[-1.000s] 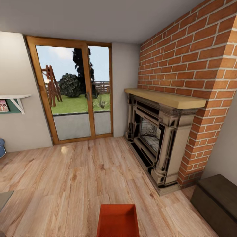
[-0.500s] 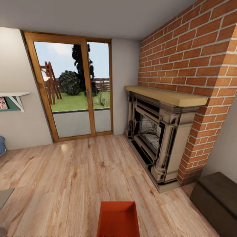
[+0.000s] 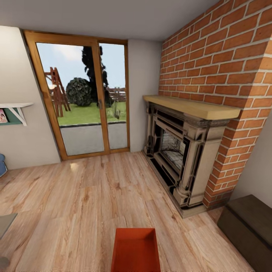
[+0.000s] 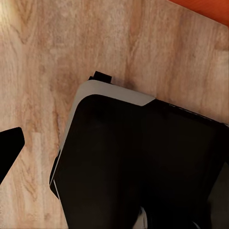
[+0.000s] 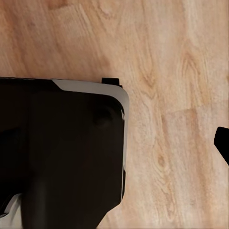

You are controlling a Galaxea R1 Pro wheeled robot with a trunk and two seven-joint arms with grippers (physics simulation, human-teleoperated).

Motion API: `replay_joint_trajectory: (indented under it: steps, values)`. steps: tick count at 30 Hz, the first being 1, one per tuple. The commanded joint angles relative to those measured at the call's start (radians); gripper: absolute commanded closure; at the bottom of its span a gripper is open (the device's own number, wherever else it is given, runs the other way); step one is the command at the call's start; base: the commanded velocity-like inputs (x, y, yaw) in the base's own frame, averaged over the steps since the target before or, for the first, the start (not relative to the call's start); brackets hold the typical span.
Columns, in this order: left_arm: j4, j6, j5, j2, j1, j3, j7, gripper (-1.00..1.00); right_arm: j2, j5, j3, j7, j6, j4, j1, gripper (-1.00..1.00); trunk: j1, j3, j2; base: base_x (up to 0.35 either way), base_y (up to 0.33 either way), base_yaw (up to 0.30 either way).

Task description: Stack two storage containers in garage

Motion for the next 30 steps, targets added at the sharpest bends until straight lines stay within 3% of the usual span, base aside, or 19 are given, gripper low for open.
replay_joint_trajectory:
  steps: [1,30]
  values:
    - [0.0,0.003,0.008,0.0,0.0,-0.008,0.003,-1.0,0.0,0.003,0.001,0.002,-0.004,0.002,-0.001,-1.0,0.0,-0.003,-0.001,0.0,0.0,0.0]
    - [0.001,0.001,0.01,0.0,0.0,-0.007,0.004,-1.0,-0.003,0.012,0.002,0.006,-0.003,0.002,-0.001,-1.0,0.0,-0.049,-0.001,0.0,0.0,0.0]
